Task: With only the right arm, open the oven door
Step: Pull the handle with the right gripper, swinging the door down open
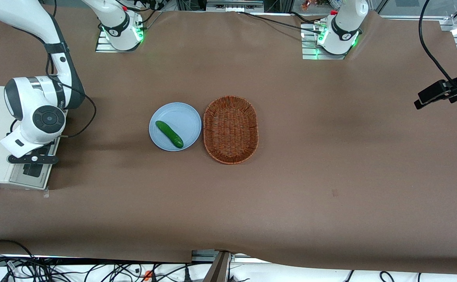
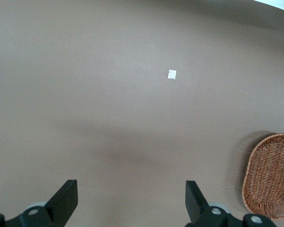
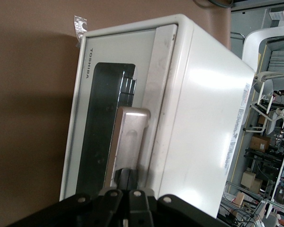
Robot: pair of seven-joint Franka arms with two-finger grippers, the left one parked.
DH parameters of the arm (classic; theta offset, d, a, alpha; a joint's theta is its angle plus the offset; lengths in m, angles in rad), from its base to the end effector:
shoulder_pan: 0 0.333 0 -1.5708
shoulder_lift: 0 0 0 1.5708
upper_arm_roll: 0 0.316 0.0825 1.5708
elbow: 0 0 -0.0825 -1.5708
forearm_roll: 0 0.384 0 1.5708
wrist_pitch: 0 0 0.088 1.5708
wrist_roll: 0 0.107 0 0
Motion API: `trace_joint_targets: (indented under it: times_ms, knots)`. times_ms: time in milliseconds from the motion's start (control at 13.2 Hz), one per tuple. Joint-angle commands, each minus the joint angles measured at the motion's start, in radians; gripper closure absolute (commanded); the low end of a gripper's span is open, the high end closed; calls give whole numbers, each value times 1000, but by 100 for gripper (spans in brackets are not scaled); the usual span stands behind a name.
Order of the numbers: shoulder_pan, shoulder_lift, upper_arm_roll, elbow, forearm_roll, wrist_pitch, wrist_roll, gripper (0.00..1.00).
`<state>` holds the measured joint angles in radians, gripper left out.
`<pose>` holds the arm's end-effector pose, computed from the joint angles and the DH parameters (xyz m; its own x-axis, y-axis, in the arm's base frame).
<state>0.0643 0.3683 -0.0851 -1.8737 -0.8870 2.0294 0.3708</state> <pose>0.6185 -0.0540 0.3193 0.9926 0.0730 -0.0972 0.1206 -0.6937 0.7101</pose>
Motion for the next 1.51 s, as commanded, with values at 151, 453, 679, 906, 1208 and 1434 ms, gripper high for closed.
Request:
trace_joint_targets:
  times_ms: [151,453,679,906,1208,1434]
  knots:
    - [-4,46,7,16,-1,38,65,100]
    - [-3,60,14,18,5,42,79,100]
    - [21,67,16,19,61,48,83,100]
    - [26,87,16,21,71,77,85,100]
    - [25,118,15,21,71,132,115,100]
    - [26,138,15,21,71,156,128,100]
